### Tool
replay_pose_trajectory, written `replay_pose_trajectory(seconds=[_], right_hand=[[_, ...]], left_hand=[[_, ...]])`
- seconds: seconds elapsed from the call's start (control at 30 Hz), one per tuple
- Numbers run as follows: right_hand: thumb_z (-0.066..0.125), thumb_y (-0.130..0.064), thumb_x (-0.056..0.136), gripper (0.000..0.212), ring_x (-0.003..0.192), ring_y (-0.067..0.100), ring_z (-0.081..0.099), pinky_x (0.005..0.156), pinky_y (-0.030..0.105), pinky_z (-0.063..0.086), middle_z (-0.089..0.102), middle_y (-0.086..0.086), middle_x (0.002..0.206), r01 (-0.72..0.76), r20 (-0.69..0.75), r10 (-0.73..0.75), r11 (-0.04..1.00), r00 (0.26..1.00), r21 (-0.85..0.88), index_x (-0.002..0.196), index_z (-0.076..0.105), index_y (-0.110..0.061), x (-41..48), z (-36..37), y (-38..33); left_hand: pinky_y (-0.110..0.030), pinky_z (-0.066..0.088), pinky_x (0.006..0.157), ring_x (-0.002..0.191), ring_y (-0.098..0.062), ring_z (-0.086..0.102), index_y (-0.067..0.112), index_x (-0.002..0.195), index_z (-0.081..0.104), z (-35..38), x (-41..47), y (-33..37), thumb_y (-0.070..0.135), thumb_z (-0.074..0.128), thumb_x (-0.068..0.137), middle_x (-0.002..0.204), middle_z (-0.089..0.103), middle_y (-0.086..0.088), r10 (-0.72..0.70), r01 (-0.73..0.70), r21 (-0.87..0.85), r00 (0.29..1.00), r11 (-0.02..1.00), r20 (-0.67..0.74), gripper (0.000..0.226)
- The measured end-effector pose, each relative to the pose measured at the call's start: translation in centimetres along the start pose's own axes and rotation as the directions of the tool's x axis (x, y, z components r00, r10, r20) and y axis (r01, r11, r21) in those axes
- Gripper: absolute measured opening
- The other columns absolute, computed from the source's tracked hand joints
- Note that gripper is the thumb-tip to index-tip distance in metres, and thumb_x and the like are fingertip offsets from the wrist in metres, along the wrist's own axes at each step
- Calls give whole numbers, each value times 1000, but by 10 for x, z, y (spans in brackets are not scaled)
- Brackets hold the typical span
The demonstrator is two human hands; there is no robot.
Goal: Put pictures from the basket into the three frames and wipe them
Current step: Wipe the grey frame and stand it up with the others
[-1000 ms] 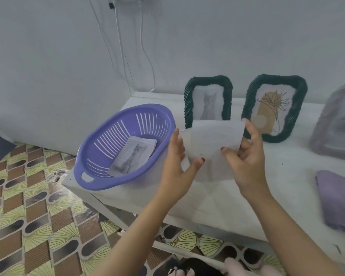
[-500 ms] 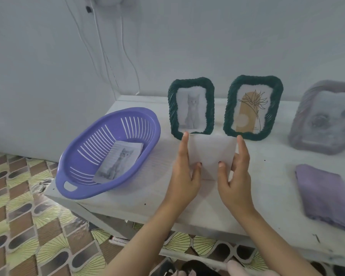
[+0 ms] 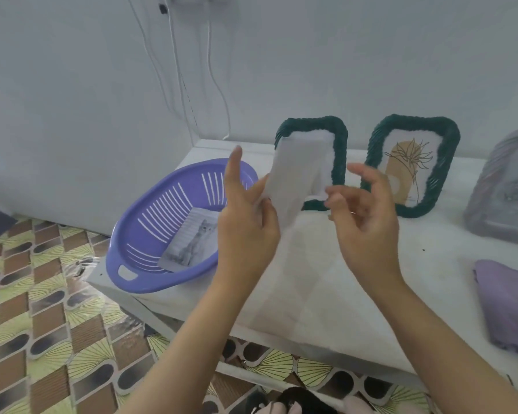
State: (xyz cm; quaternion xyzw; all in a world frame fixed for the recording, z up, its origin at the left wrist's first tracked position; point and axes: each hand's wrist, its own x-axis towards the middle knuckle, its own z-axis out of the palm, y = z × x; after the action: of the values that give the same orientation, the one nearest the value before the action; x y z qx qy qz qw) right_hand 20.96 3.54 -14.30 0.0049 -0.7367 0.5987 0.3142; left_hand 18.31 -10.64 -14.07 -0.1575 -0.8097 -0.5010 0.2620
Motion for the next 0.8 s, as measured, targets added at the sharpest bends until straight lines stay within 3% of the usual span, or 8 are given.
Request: replay_pose_trajectory(seconds=[0.17,0.3,0.4,0.5,0.57,0.63,0.73,0.8], right_hand=[[67,-14,84,79,103,12,64,75,23,56,40,-31,131,62,142,-91,979,986,195,141,16,-30,17,50,-50],[51,8,86,68,64,11,65,56,16,51,37,-47,118,140,23,-146,975,989,170,136,20,-26,28,72,-52],[44,11,82,69,47,24,45,47,17,42,51,-19,104,80,27,-85,986,996,148,136,23,-28,35,81,-44],[46,8,83,71,56,36,49,51,29,49,57,14,99,-58,180,19,975,983,212,131,24,-39,40,95,-35],[47,8,81,67,68,38,57,56,36,53,54,3,115,-76,243,23,975,970,210,127,29,-38,43,104,-28],[50,9,80,61,76,31,62,64,40,56,55,-16,103,-89,296,35,981,955,170,119,36,-36,43,114,-20],[55,6,79,46,68,5,60,62,18,53,55,-17,84,-70,320,59,997,946,23,110,46,-27,47,128,-5],[54,6,77,37,60,9,53,56,12,43,52,-11,74,-37,320,70,993,945,-108,102,53,-21,52,138,5]], left_hand=[[-3,38,55,58,2,52,22,145,7,-19,19,4,6,53,88,95,71,7,174,-166,293,985,941,-1,75],[-17,48,80,95,-9,63,21,145,6,-32,20,-5,17,63,85,119,64,8,212,-215,186,977,959,38,83],[-27,43,97,118,-4,49,18,141,28,-52,26,-14,24,59,84,129,53,10,110,-110,13,994,994,5,65],[-27,47,91,111,-1,50,31,130,38,-79,44,-32,19,53,82,122,51,12,-131,130,-77,991,989,-3,51],[-37,52,76,89,-12,62,33,110,50,-96,55,-41,10,55,79,101,63,3,-276,282,-154,959,947,59,39],[-27,49,66,67,-7,59,26,86,59,-109,63,-50,-2,58,79,78,64,7,-352,356,-97,934,929,64,28],[-15,45,62,65,-6,56,21,77,64,-118,68,-64,-5,57,79,76,64,3,-444,441,54,890,896,101,27],[-17,44,63,70,-12,56,17,82,68,-120,69,-75,-5,54,79,81,65,-3,-495,474,168,859,865,126,26]])
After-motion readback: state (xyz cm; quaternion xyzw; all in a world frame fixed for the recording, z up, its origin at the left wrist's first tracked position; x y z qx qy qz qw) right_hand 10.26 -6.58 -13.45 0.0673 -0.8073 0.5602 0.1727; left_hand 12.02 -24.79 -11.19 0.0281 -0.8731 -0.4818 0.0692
